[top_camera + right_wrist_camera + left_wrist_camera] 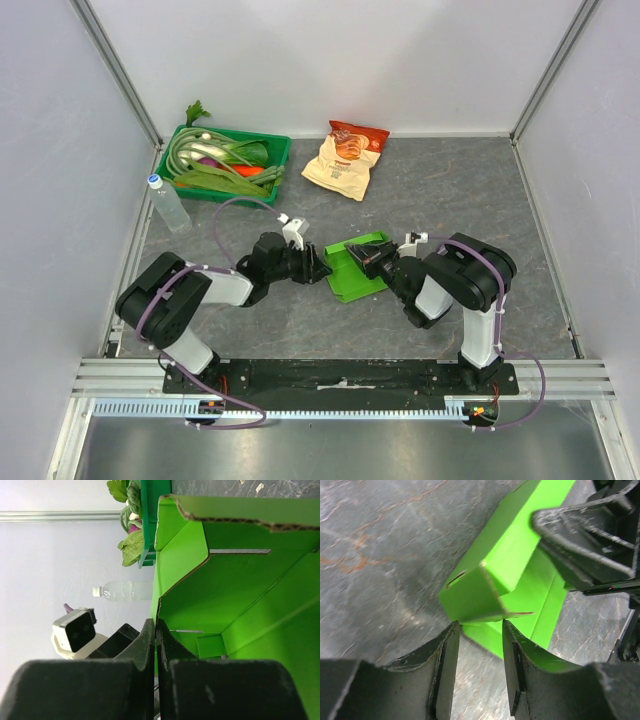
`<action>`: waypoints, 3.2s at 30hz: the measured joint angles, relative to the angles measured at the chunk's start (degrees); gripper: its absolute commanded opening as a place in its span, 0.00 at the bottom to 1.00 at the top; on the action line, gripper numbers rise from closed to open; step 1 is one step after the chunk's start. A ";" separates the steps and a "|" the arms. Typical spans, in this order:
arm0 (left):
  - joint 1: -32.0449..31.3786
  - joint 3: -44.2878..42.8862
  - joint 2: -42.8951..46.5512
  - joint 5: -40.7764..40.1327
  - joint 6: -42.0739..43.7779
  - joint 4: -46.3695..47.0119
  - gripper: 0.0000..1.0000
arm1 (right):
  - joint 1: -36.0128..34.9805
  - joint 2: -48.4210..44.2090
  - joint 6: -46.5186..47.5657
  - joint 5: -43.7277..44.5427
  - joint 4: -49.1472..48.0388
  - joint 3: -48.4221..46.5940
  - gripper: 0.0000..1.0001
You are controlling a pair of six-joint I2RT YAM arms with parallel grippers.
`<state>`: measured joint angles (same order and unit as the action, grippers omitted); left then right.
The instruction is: Fold the paper box
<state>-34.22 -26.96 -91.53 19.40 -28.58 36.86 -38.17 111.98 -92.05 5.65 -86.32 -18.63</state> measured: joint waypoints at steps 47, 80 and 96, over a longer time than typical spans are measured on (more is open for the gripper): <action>-7.39 -3.98 -0.96 -17.44 10.93 -0.04 0.47 | -1.05 0.46 -3.72 1.70 -0.17 0.09 0.00; -23.26 -11.76 -14.25 -65.77 13.09 6.67 0.02 | -11.08 -1.73 -12.66 17.35 0.31 3.04 0.00; -21.03 3.82 6.45 -42.75 16.28 6.71 0.43 | -9.29 -1.42 -12.96 12.92 -0.09 4.63 0.00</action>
<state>-55.24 -23.14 -85.08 -23.35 -12.29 43.57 -47.46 110.56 -105.01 18.57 -86.41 -14.00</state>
